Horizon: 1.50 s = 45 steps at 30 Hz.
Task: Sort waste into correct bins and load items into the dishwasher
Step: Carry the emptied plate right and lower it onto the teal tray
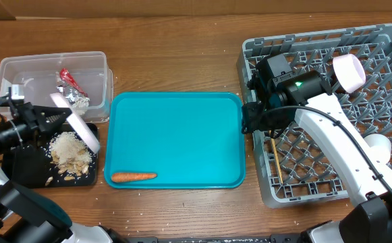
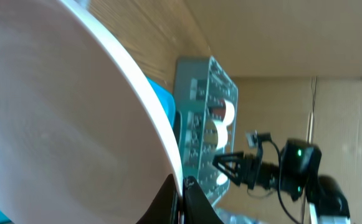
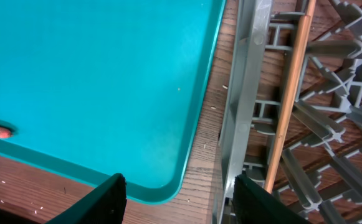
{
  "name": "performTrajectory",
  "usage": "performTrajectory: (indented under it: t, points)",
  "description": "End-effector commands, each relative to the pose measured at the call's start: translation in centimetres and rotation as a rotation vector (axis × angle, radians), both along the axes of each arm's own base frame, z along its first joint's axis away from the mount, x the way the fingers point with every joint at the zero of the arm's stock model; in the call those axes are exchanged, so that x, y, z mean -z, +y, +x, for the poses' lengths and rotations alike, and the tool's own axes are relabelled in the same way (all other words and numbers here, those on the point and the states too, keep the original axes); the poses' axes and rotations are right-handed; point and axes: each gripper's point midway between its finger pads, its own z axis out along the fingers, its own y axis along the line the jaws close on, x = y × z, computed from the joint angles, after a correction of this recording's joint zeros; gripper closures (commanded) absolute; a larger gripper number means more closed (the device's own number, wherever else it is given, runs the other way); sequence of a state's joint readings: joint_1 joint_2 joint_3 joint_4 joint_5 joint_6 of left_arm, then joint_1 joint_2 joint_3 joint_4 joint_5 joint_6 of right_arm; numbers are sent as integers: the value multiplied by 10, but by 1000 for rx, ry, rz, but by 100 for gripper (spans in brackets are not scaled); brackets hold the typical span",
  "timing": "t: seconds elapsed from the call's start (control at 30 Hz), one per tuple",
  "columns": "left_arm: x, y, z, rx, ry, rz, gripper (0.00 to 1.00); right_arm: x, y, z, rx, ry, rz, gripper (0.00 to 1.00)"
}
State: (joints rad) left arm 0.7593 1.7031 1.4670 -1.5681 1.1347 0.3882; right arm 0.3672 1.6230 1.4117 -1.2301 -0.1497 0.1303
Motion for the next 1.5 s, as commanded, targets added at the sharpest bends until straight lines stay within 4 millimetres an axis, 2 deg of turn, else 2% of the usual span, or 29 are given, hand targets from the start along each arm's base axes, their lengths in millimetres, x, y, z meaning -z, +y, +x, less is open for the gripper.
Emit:
performTrajectory:
  t: [0.0,0.17,0.43,0.53,0.73,0.87,1.03,1.2,1.37,1.47]
  points:
    - [-18,-22,2,95,-127,51,96,-1,-1,2,4,-11,1,42]
    - [-20,-69,0,268,-151,52,96,-1,0,5,5,-25,7,42]
    - [-13,-164,6,570,-207,85,96,-2,2,7,7,-33,15,42]
    - [6,-194,16,627,-147,192,96,-2,2,7,17,-31,16,42]
    - [52,-235,40,606,-44,589,96,-2,2,7,26,-29,17,42]
    - [68,-265,39,590,-31,767,96,-2,2,7,26,-29,17,42]
    - [91,-288,24,591,28,915,96,-2,2,8,25,-29,17,42]
    - [118,-314,9,685,55,942,96,-2,2,7,26,-29,17,42]
    - [147,-318,8,722,114,961,96,-2,1,7,33,-24,17,42]
    - [156,-308,15,702,136,1006,93,-2,1,6,33,-20,15,42]
